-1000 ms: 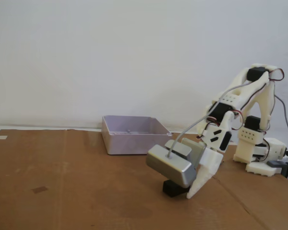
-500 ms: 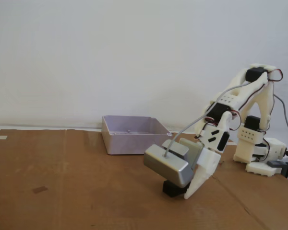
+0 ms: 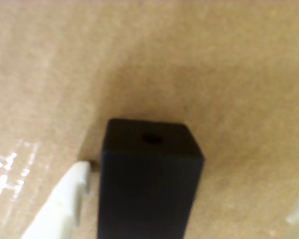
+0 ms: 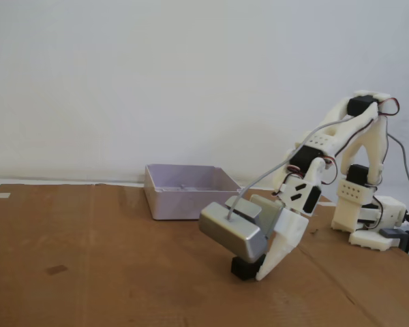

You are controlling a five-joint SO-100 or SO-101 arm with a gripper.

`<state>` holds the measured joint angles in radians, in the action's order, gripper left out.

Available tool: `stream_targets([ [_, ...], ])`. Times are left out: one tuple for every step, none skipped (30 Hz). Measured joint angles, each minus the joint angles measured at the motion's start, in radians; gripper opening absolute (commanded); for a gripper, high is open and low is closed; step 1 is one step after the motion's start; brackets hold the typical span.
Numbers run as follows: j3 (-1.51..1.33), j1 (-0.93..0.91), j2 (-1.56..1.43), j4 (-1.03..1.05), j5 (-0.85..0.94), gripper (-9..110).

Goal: Grasp a block and put it in the box.

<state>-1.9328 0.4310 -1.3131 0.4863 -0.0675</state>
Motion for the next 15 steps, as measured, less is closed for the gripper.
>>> stream_targets([
  [0.0, 0.0, 0.0, 0.0, 0.0, 48],
  [0.0, 0.0, 0.0, 0.0, 0.0, 48],
  [0.0, 0.0, 0.0, 0.0, 0.0, 48],
  [0.0, 0.0, 0.0, 0.0, 0.0, 48],
  [0.0, 0.0, 0.0, 0.0, 0.0, 48],
  [0.0, 0.0, 0.0, 0.0, 0.0, 48],
  [0.0, 0.0, 0.0, 0.0, 0.0, 47],
  [0.0, 0.0, 0.0, 0.0, 0.0, 46],
  [0.0, 0.0, 0.0, 0.0, 0.0, 44],
  [0.0, 0.0, 0.0, 0.0, 0.0, 41],
  [-0.002, 0.0, 0.0, -0.002, 0.0, 38],
  [-0.003, 0.0, 0.0, -0.002, 0.0, 34],
  [-0.005, 0.0, 0.0, -0.003, 0.0, 31],
  [-0.005, 0.0, 0.0, -0.005, 0.0, 28],
  [-0.005, 0.0, 0.0, -0.006, 0.0, 26],
])
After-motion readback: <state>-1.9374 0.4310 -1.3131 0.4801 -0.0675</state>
